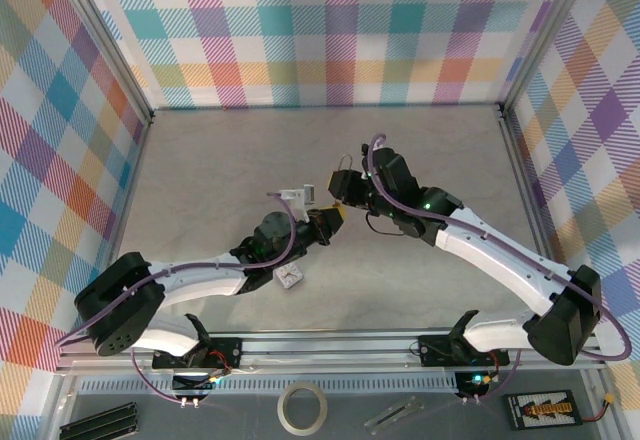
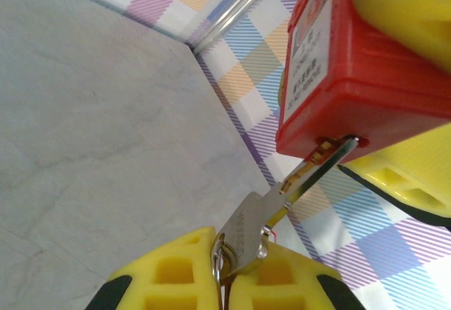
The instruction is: Unlock with the key
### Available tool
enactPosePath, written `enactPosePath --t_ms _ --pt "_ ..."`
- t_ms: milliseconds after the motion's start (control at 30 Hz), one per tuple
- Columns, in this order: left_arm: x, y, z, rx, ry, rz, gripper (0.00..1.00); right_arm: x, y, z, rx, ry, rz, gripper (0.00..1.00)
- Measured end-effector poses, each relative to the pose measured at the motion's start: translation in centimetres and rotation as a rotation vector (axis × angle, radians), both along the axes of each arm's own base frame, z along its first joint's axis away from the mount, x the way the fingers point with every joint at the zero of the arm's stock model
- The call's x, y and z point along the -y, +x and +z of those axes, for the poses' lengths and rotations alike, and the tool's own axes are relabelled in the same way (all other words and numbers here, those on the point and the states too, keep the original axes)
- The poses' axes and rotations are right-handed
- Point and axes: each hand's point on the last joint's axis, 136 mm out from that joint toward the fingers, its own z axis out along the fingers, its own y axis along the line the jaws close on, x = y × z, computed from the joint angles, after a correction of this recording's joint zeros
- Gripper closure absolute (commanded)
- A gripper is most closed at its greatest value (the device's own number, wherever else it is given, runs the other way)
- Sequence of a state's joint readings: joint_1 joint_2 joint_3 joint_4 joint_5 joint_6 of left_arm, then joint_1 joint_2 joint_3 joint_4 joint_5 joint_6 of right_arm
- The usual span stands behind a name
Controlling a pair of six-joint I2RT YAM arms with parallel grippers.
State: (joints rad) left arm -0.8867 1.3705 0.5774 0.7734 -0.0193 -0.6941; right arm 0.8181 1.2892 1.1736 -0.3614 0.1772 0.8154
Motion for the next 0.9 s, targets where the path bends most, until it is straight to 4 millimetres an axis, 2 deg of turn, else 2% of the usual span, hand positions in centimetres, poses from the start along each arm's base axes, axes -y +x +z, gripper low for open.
enactPosePath --t_ms 333,900 --pt "-0.5 -0.9 0.8 -0.064 -0.037 -0.062 1.00 0.4 -0.2 0.8 0.077 -0.065 0.015 0.99" --pt "-0.8 -1.6 0.8 -0.173 -0.069 -0.101 1.00 0.9 -0.4 0.2 0.129 -0.172 -0.026 1.00"
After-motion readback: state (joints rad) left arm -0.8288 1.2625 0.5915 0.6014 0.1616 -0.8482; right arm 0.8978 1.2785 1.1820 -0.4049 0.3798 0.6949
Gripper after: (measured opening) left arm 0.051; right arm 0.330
